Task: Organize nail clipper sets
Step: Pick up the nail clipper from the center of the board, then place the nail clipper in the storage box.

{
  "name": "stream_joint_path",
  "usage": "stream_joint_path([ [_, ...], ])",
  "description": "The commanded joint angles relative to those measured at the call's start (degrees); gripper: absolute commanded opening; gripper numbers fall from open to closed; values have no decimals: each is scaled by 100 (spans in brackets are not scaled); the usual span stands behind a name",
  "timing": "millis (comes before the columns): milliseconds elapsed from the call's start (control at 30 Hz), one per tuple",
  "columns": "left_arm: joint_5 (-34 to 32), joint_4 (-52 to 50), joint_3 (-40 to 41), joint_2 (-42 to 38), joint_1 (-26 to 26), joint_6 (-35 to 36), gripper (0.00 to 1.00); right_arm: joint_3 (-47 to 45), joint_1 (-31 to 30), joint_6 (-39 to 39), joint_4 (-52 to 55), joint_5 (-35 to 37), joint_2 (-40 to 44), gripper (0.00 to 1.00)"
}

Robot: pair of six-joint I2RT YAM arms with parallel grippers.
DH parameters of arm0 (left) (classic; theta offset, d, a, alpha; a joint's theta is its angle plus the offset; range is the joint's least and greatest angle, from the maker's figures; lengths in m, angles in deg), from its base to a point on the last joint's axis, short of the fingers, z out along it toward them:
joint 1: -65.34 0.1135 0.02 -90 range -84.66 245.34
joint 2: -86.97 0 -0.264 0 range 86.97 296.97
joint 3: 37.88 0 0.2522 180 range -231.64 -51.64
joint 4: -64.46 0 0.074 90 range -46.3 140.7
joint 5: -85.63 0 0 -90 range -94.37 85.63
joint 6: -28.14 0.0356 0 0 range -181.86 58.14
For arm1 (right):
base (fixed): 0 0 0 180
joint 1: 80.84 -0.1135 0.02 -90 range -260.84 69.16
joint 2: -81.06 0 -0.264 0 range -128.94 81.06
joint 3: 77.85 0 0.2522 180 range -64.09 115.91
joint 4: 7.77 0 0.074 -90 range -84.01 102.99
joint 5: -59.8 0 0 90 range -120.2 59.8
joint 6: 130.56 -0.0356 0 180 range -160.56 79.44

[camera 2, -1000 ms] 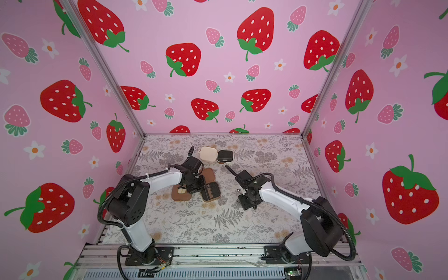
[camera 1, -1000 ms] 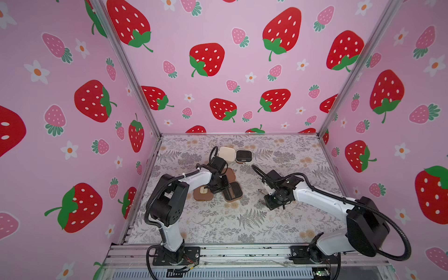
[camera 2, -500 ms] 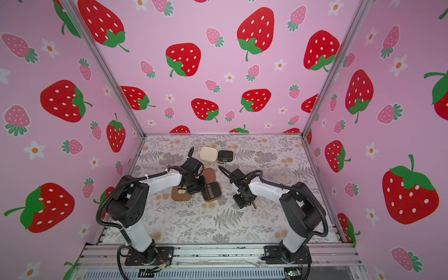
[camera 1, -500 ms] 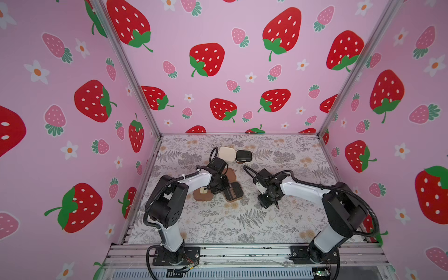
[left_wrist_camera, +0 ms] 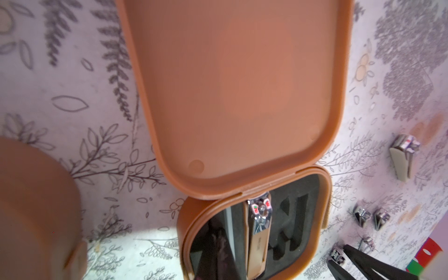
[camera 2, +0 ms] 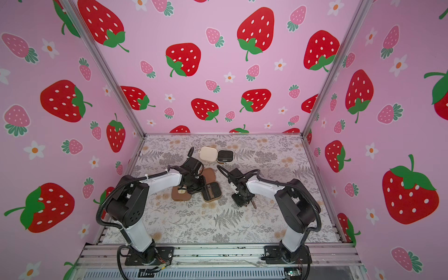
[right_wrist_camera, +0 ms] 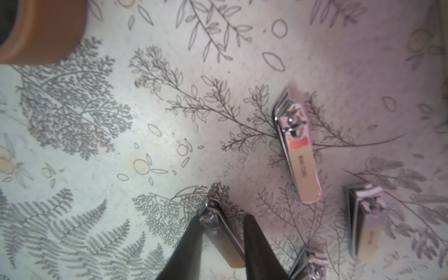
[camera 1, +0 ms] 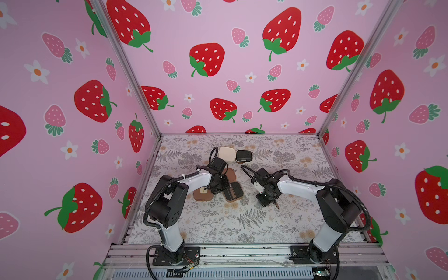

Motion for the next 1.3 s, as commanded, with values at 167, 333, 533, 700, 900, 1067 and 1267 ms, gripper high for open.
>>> stream_joint_path([
  [167, 96, -180, 36, -76, -38, -29, 0, -276, 12, -68, 260, -262, 123, 28],
  [333, 80, -182, 54, -94, -38, -30, 0, -272, 12, -77, 304, -197, 117, 25],
  [533, 107, -167, 45, -94, -38, -34, 0, -315, 6, -125, 313, -28, 24, 11],
  [700, 120, -146, 78, -120, -38, -59, 0, -78, -21, -276, 437, 24, 9, 6],
  [900, 195, -11, 189, -138, -38, -121, 0, 836, -201, -686, 884, 8, 20, 7],
  [1067, 331, 235, 335, -123, -38, -174, 0, 1630, -304, -1087, 890, -468, -192, 7],
  [1267, 393, 377, 459, -94, -38, -209, 0, 2387, -317, -1392, 690, -1021, -776, 8],
])
